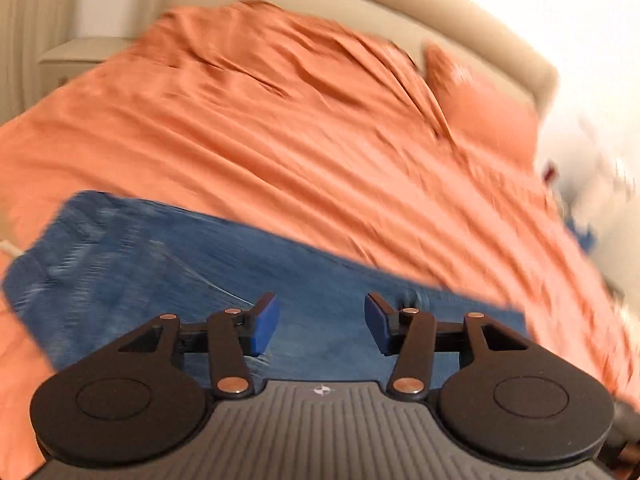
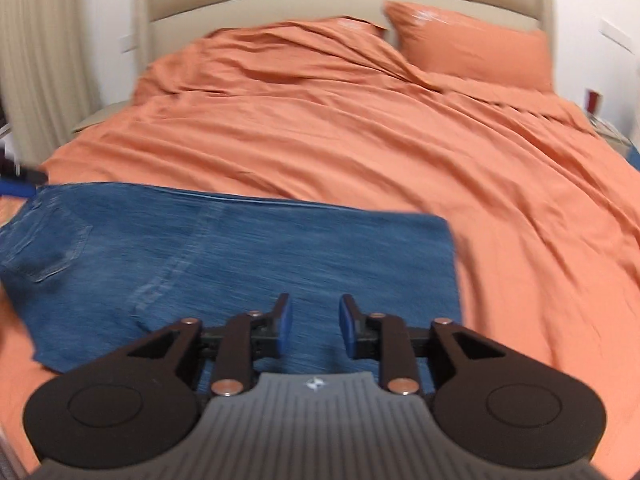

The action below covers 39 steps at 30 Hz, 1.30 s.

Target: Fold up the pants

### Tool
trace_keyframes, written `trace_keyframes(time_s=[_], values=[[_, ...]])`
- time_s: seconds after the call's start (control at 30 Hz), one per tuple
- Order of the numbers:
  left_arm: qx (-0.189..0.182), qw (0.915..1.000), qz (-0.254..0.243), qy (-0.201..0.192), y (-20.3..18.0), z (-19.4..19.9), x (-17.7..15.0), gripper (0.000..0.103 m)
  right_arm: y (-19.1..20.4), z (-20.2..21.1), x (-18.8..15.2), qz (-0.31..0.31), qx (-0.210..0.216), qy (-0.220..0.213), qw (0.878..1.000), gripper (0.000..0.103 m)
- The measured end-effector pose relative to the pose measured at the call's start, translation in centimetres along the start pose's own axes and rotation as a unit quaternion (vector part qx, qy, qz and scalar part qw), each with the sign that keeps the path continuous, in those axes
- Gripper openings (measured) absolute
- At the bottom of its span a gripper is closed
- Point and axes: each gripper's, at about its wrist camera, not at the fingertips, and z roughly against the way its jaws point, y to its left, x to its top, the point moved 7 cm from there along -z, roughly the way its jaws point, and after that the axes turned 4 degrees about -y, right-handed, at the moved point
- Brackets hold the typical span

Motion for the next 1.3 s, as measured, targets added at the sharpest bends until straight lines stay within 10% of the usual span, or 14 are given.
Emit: trace_keyframes(time_s=[0.37, 0.77, 0.93, 1.3], values=[[0.044, 0.9857, 0.148, -0.067, 13.7, 6.1, 0.9, 0.075, 8.3, -3.3, 1.2, 0.11, 0.026, 0.031, 0.993, 0.032], [0.041, 0.9267, 0.368, -0.064, 24.1, 2.8, -6.5, 0.082, 12.2, -8.5, -0.1, 0.118, 0.026, 0.081, 0.989, 0.032], [0.011, 0.9218, 0.384, -0.055, 24.5, 0.0, -7.2, 0.082, 11.9, -9.2, -1.0, 0.116, 0.019, 0.093, 0.989, 0.032], [0.032, 0.9257, 0.368, -0.082, 24.4, -2.3, -5.4, 0.031, 11.6, -9.5, -1.2, 0.106, 0.024, 0.097, 0.989, 0.032]])
